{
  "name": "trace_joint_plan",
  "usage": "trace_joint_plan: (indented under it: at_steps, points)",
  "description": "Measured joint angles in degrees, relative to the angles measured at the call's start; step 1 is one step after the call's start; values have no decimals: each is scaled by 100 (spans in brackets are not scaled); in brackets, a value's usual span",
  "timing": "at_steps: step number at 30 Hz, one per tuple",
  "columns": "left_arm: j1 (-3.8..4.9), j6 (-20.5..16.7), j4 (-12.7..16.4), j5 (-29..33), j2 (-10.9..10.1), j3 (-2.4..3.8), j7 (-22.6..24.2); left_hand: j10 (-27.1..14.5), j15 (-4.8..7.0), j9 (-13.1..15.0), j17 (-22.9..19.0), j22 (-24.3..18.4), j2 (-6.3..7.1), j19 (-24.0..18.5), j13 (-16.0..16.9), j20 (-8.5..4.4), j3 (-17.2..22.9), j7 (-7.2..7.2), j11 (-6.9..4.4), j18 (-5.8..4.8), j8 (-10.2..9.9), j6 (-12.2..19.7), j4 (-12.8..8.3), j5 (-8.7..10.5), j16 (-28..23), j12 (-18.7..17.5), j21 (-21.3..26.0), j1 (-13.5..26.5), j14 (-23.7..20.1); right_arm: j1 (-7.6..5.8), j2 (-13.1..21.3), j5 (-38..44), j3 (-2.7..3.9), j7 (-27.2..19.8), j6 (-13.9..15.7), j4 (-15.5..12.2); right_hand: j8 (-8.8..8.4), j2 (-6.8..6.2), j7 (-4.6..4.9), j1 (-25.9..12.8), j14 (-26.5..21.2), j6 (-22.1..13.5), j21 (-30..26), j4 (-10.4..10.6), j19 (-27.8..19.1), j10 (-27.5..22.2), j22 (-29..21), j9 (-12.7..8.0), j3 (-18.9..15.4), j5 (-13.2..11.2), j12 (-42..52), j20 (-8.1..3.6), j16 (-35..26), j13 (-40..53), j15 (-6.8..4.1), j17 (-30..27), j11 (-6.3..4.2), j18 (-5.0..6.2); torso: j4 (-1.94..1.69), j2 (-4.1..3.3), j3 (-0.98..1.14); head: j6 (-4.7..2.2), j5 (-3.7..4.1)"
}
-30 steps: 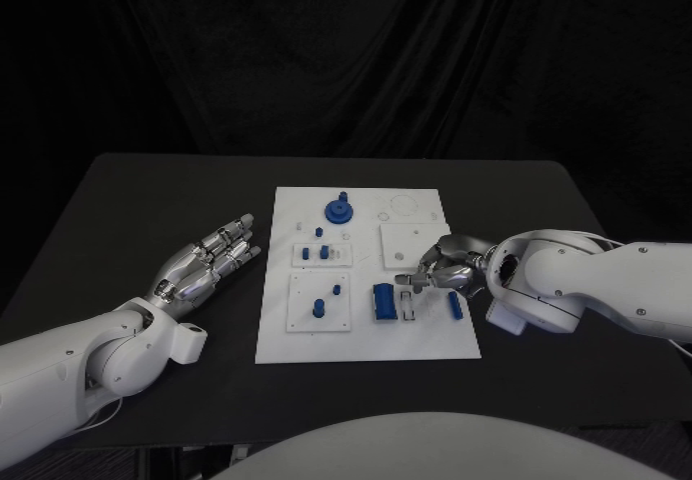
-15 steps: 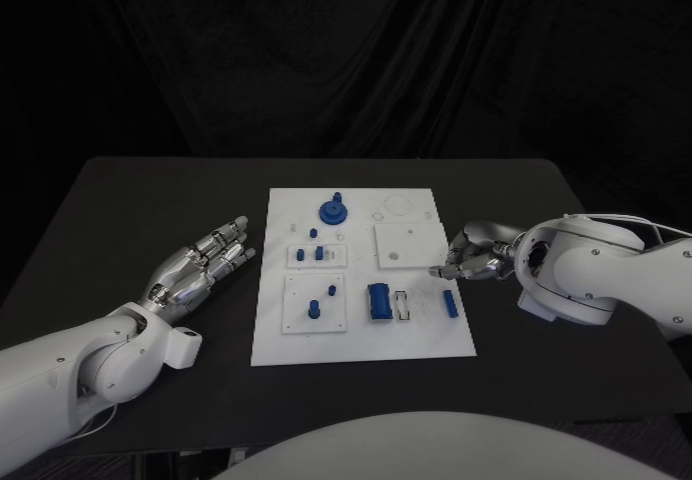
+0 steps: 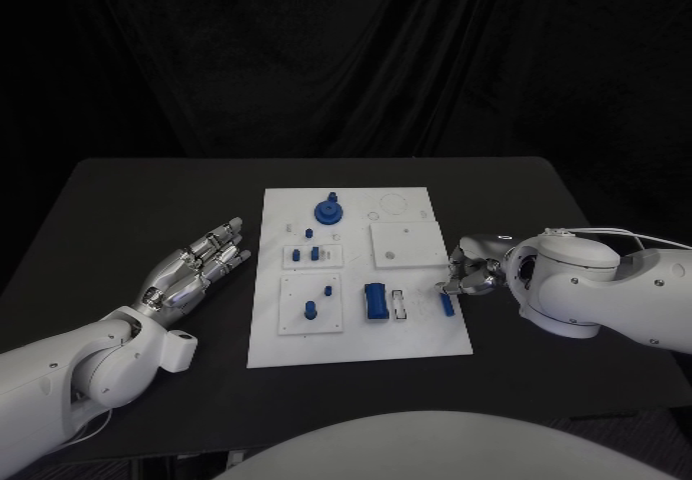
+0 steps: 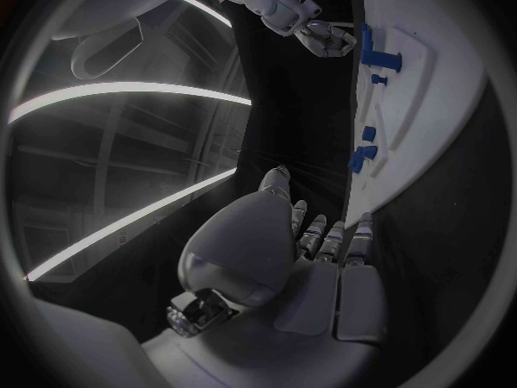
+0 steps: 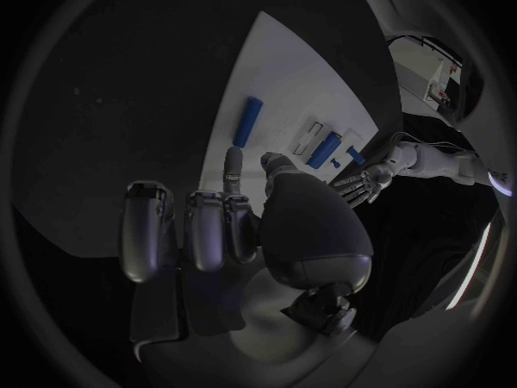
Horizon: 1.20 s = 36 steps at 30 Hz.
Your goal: Assemble the parts on the task board
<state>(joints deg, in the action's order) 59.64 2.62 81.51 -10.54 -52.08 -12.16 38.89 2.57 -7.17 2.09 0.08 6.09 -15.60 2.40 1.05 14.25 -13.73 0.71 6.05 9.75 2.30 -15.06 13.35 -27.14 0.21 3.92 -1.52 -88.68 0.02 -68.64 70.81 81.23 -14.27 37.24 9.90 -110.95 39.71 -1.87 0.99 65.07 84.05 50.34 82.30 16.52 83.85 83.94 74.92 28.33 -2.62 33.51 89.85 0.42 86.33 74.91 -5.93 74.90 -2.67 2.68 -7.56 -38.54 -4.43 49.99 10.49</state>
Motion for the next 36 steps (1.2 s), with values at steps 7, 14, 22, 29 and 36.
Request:
trace_joint_plan:
  at_steps: [7,14,22,29,36]
  points:
    - [0,1,-6,0,13,0,-4,0,0,0,1,0,0,0,0,0,0,0,0,0,0,0,0,0,0,0,0,0,0,84,-83,136,1,56,-73,83,-21,0,42,0,0,-104,-29,7,0,0,0,-2,-7,-11,0,0,-4,0,0,0,0,0,-3,-1,3,-1,19]
    - [-1,1,-15,0,15,0,-3,0,0,-1,1,0,0,0,0,0,0,0,0,0,0,0,0,-25,0,0,0,0,0,187,-158,177,0,85,-143,108,-214,0,105,0,0,-167,-133,8,0,0,-1,-96,-39,-49,0,0,-32,0,0,0,0,0,2,-4,8,0,13]
    - [-1,3,-11,0,13,0,-3,0,0,-1,1,0,0,0,0,0,0,0,0,0,0,0,0,-25,0,0,0,0,0,239,-205,211,20,101,-260,127,-523,13,159,214,-21,-192,-254,-28,21,-2,-1,-204,-3,247,0,21,-95,0,21,0,63,0,2,1,3,-1,0]
    - [-2,6,-21,0,19,0,-8,0,0,-2,-3,0,0,0,0,0,17,0,0,0,0,0,-16,-25,0,24,0,0,0,247,-247,119,35,113,-271,135,-705,7,161,596,-5,-103,-332,-189,21,-2,-2,-196,177,917,0,21,-137,4,36,0,63,0,0,9,0,-1,0]
    - [-2,12,-27,0,35,0,-12,0,-41,-2,-4,0,-27,0,0,0,33,-31,0,0,20,-31,-32,-25,0,24,0,-27,0,266,-261,-423,29,55,190,135,-765,-83,132,1081,-5,17,-399,-484,21,-2,-2,-278,502,1624,0,21,-137,4,37,0,64,0,-1,15,-1,-1,-23]
